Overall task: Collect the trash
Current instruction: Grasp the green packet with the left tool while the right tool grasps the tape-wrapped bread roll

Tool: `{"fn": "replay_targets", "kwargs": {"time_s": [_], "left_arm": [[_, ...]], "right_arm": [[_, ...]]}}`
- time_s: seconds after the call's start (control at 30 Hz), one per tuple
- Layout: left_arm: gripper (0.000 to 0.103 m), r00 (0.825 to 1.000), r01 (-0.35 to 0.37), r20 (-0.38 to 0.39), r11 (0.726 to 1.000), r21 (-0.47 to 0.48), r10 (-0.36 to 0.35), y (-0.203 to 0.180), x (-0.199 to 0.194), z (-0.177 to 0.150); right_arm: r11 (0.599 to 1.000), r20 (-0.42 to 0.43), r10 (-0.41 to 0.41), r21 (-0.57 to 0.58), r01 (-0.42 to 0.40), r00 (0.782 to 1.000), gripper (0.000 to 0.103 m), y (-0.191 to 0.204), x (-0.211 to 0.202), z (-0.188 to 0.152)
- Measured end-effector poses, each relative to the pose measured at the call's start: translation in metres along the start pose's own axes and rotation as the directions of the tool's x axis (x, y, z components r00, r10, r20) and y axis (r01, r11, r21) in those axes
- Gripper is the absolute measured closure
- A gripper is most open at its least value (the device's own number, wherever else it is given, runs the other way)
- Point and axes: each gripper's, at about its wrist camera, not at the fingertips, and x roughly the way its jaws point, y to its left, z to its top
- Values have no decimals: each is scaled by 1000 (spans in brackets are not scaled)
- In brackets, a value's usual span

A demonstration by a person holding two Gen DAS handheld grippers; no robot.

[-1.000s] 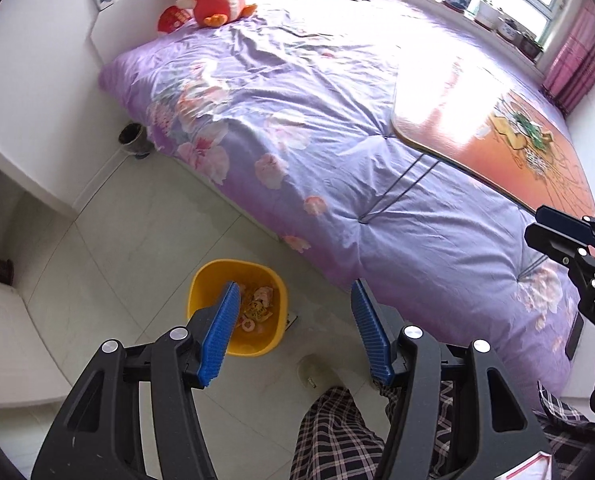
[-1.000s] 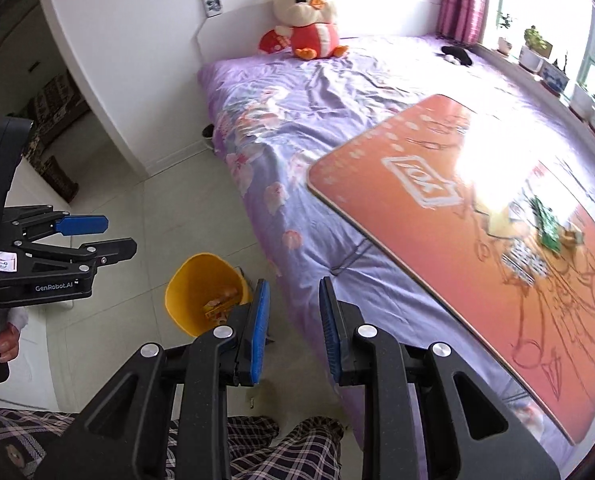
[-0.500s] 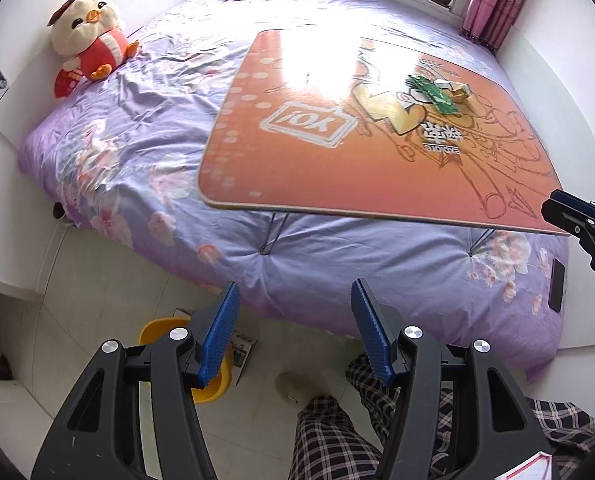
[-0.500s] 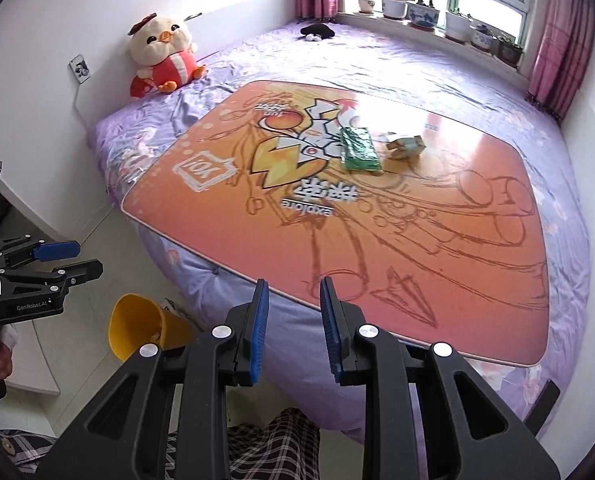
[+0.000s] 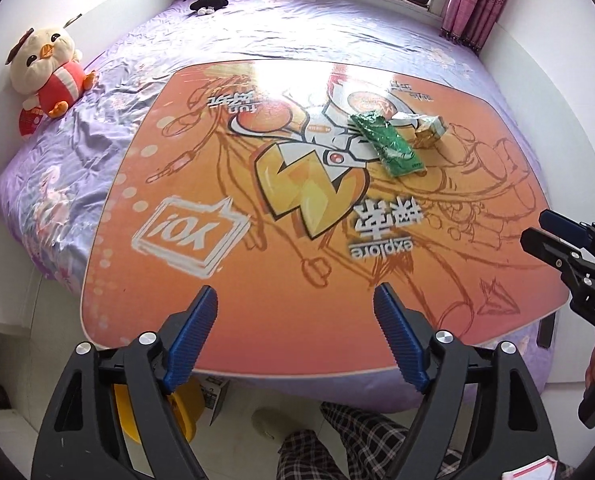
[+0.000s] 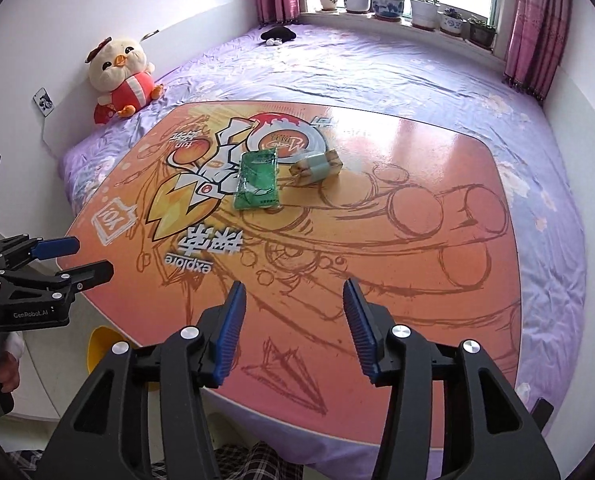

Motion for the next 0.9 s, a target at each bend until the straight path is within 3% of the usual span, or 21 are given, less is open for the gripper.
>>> {"fn": "replay_targets", "kwargs": {"time_s": [0.3,0.57,0.9], "left_arm": [[12,1000,24,9,1000,7,-24,-42,44,62],[12,1000,10,6,1000,29,-10,-68,79,97],[19,997,-66,45,997,25,65,-67,97,107]], "right_arm": [[999,41,-31,20,30,999,30,-36,23,31],[998,31,-34,47,33,999,29,-61,36,41],[998,17,-27,56,26,999,29,-75,45,48]]}}
